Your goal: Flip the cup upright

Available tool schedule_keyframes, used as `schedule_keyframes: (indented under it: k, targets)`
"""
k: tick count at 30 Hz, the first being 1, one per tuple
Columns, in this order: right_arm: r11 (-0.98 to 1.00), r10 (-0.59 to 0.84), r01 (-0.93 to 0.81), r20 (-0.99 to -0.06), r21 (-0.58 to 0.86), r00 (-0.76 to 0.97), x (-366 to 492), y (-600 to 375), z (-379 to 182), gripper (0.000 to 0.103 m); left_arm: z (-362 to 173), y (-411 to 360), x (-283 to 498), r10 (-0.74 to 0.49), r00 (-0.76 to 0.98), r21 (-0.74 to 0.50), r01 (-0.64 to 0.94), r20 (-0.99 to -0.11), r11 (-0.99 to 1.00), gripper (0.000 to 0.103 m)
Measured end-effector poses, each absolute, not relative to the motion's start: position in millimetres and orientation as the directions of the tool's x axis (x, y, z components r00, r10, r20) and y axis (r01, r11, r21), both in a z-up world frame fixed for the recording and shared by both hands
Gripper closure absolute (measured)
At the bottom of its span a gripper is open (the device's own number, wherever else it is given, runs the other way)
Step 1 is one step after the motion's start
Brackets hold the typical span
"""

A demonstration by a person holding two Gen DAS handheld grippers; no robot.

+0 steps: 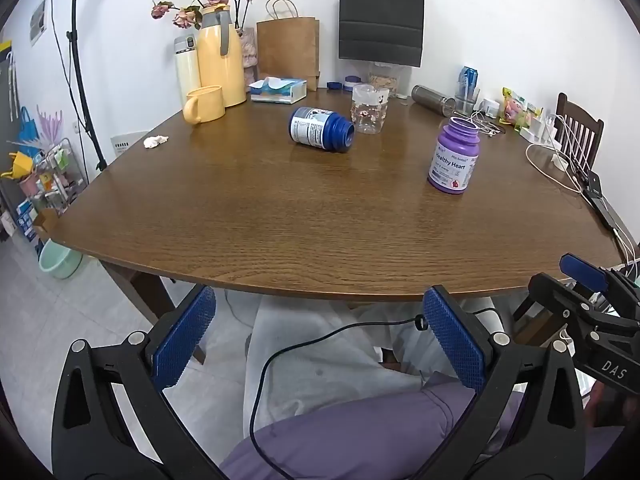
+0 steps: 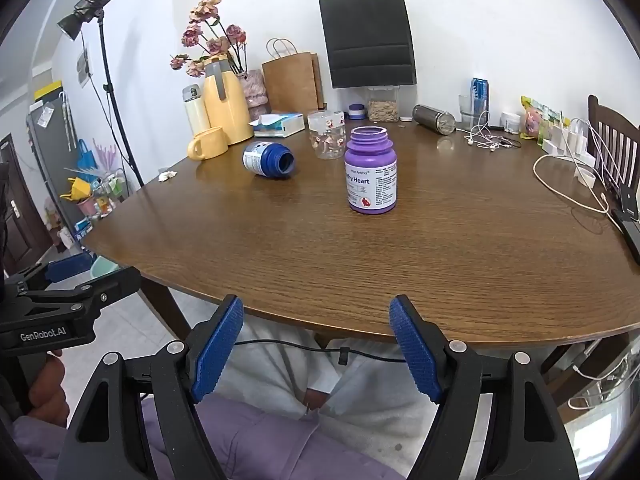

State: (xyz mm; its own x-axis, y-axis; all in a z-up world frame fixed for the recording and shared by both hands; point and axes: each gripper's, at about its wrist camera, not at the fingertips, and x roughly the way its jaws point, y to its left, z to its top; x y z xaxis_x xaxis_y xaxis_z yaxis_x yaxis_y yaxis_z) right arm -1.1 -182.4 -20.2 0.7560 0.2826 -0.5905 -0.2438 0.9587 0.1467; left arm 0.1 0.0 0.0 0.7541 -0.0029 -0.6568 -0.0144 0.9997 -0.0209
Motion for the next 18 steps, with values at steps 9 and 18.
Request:
schedule_keyframes:
  k: [9,18]
  targets:
    - [0.959,0.283,-0.244,-0.588,0.146,0.758,-1.0,-182.3,-19.3,0.023,-0.4,0.3,0.5,-0.006,0.754,-0.025,-0.014,-0.657,1.000,0.000]
    - [0.959,0.283,-0.245,-0.587,0.146,0.759,-0.8,-182.0,-18.6,0.023,-0.2,0.2,0.3,-0.003,0.754,-0.022,-0.015,-0.657,1.000,0.000]
